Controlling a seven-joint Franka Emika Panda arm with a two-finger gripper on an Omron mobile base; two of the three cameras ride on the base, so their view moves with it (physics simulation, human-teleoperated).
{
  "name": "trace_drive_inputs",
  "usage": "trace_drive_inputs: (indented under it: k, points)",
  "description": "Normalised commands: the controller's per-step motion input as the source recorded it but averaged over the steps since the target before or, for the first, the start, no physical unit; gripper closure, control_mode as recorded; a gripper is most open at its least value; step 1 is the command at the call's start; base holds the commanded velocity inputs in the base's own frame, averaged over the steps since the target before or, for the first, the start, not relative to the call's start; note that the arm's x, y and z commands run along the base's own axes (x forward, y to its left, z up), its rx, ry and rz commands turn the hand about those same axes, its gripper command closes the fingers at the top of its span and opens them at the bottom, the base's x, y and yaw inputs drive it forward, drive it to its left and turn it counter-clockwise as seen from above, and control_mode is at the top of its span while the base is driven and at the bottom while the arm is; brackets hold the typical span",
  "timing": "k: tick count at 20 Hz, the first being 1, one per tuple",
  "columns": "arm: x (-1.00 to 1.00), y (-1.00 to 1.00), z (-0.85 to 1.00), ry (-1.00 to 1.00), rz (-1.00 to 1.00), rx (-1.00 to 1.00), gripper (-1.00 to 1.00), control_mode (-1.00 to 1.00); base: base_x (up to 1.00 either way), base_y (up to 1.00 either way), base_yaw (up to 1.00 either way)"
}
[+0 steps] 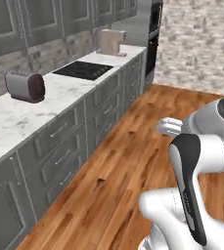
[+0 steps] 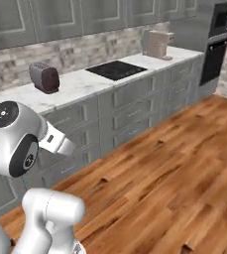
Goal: Pick the oranges from the cabinet and place them in one bowl. Pick the avocado from the sink and place it in the other bowl.
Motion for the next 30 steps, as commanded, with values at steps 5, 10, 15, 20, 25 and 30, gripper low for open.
trace_drive_inputs:
  k: [5,10,15,20,25,30]
  points:
    - [0.0,0.0,0.0,0.0,0.0,0.0,-1.0,1.0,0.0,0.0,1.0]
    - [0.0,0.0,0.0,0.0,0.0,0.0,-1.0,1.0,0.07,0.0,0.97]
    - [0.0,0.0,0.0,0.0,0.0,0.0,-1.0,1.0,0.23,0.0,0.83]
    - [0.0,0.0,0.0,0.0,0.0,0.0,-1.0,1.0,0.38,-0.13,0.33]
    - [0.0,0.0,0.0,0.0,0.0,0.0,-1.0,1.0,0.36,-0.23,0.04]
    - [0.0,0.0,0.0,0.0,0.0,0.0,-1.0,1.0,0.36,-0.38,0.05]
